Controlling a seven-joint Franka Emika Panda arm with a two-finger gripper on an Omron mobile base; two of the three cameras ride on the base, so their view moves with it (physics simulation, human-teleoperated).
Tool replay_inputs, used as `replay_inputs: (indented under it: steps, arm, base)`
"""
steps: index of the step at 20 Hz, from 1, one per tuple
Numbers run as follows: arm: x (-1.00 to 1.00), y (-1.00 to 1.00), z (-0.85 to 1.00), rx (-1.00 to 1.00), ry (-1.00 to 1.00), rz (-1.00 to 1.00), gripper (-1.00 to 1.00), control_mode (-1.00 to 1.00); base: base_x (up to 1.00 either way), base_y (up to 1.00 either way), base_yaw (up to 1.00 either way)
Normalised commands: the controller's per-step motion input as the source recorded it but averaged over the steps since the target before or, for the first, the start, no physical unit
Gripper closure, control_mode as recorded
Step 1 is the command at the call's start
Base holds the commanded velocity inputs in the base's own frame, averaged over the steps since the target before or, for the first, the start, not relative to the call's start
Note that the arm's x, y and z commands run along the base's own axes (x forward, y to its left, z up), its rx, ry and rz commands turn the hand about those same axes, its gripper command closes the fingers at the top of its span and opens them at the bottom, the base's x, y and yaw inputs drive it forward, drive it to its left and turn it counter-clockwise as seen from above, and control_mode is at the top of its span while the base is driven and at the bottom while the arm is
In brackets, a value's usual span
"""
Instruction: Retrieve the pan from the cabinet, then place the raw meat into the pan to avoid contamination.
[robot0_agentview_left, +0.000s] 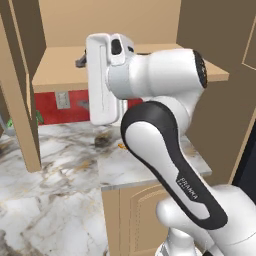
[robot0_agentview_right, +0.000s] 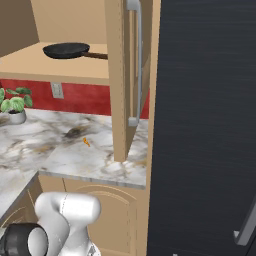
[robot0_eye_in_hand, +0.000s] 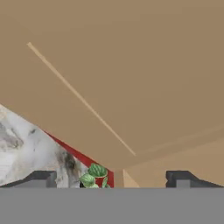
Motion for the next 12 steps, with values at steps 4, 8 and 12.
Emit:
replay_inputs:
  steps: [4, 8, 12]
  arm:
    - [0.0, -0.5, 0.0, 0.0, 0.35, -0.25, -1.0, -1.0]
    - [0.0, -0.55, -0.01, 0.0, 0.31, -0.24, -1.0, -1.0]
    - [0.14, -0.49, -0.07, 0.0, 0.2, -0.2, -1.0, -1.0]
  base:
    - [0.0, 0.0, 0.0]
    - [0.0, 0.0, 0.0]
    - [0.0, 0.0, 0.0]
